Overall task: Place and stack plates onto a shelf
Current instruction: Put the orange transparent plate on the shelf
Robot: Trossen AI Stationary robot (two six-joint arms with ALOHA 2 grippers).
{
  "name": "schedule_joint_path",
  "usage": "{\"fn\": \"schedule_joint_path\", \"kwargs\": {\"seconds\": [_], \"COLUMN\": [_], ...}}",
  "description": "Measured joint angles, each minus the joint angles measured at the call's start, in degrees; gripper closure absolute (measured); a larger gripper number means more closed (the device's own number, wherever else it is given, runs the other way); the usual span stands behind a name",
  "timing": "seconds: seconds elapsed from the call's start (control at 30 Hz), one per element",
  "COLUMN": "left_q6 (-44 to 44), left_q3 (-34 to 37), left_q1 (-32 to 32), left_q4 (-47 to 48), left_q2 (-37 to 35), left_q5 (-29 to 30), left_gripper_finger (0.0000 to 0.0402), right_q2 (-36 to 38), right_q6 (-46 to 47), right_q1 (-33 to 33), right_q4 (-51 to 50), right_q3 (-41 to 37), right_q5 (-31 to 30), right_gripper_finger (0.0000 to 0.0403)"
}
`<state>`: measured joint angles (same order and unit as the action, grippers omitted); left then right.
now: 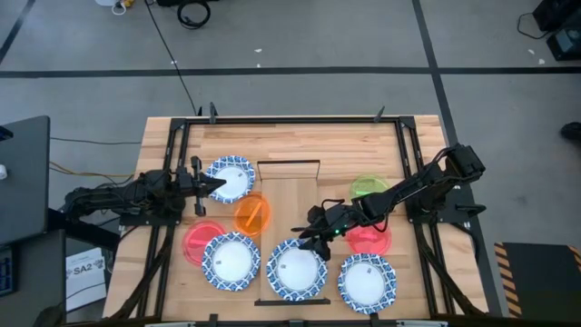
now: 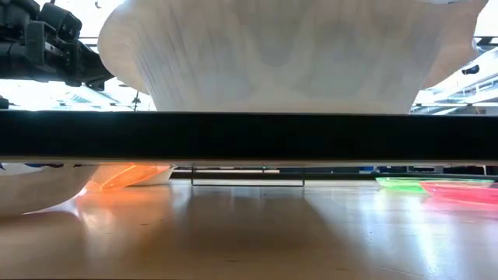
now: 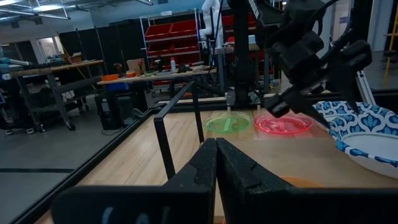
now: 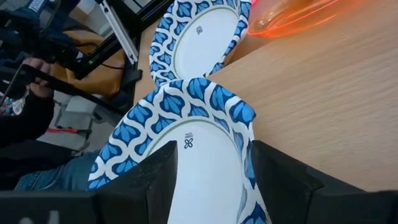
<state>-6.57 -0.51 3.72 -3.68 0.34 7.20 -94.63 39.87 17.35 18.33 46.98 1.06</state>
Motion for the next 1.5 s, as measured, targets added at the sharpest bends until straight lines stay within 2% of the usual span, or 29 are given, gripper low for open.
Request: {"fn": "schedule_joint_path", "kwargs": {"seconds": [0.2,0.5,0.8,1.0,1.23,1.5], "left_q6": [0.0,2.0,6.0,6.1,5.9,5.7], "left_q3": [0.0,0.0,0.0,-1.4,-9.5,-23.2], "left_q1": [0.0,0.0,-0.1,-0.1,-0.1,-0.1], "left_q4": [-1.5,-9.0,-17.6,-19.8,-18.3,-3.8], "left_q2": [0.0,0.0,2.4,10.8,25.1,41.1], "left_q5": [0.0,0.0,0.0,0.0,0.0,-1.3], "left_gripper_finger": [0.0388,0.0381,0.0299,0.0252,0.0245,0.0246], "right_q2": [0.1,1.4,7.2,11.5,14.0,14.2], "right_q6": [-4.6,-6.9,-11.2,-12.1,-14.7,-16.1], "right_q1": [-1.2,-4.3,-7.3,-8.6,-9.6,-11.3], "right_q4": [0.1,2.7,0.7,-3.5,-7.6,-8.6], "right_q3": [0.0,0.0,0.0,0.0,0.0,0.0], "right_q5": [2.9,14.7,15.6,15.6,14.1,12.0], "right_gripper_finger": [0.0194,0.0193,0.0193,0.0193,0.0193,0.0192]}}
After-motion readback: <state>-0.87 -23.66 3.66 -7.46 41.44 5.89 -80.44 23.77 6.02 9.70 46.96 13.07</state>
